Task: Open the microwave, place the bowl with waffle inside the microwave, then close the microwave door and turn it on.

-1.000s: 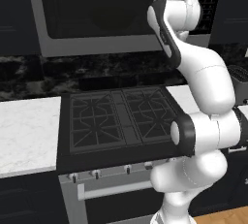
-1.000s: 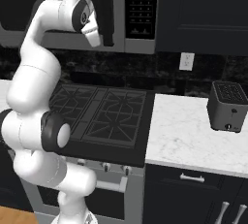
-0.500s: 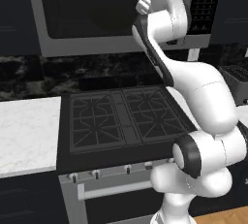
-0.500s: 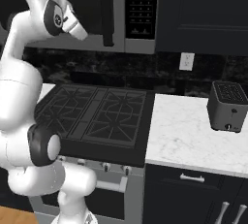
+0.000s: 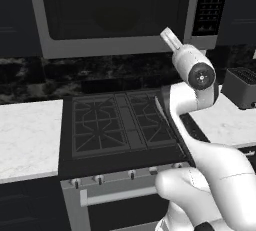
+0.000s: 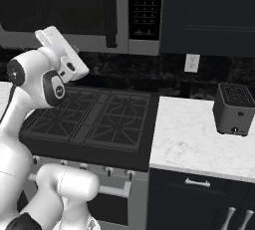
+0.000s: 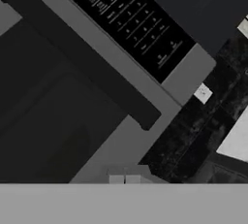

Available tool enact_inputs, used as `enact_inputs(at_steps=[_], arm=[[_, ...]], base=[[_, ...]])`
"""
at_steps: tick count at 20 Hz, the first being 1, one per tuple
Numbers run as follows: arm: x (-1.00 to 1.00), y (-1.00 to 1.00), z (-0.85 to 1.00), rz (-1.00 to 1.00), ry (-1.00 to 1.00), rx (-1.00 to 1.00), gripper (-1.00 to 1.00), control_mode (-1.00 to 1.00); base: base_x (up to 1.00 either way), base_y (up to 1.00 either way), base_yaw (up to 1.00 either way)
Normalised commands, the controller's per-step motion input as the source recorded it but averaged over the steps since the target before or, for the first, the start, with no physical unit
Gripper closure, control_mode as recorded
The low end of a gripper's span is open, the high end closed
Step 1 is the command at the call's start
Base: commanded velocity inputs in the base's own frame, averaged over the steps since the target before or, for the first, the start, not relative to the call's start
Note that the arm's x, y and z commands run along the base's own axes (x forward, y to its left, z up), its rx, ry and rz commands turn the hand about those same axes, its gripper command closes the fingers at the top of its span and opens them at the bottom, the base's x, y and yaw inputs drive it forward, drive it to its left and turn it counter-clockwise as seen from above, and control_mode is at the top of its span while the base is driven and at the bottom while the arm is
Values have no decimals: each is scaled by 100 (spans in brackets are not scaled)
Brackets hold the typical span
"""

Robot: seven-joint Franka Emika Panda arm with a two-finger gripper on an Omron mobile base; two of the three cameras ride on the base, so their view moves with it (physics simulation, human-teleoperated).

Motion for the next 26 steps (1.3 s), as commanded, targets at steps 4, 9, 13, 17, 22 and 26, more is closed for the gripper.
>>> enact_inputs(at_steps=[4,9,13,17,22,26], arm=[[-94,-93,25,16,-2,43,100,-100],[-92,-90,41,22,1,36,100,-100],[-76,-75,33,18,4,26,100,-100],[-40,-63,10,9,0,26,100,-100],[-1,-26,0,2,0,21,100,-100],[9,0,0,-6,0,8,100,-100]], base=[[0,0,0],[0,0,0],[0,0,0],[0,0,0],[0,0,0],[0,0,0]])
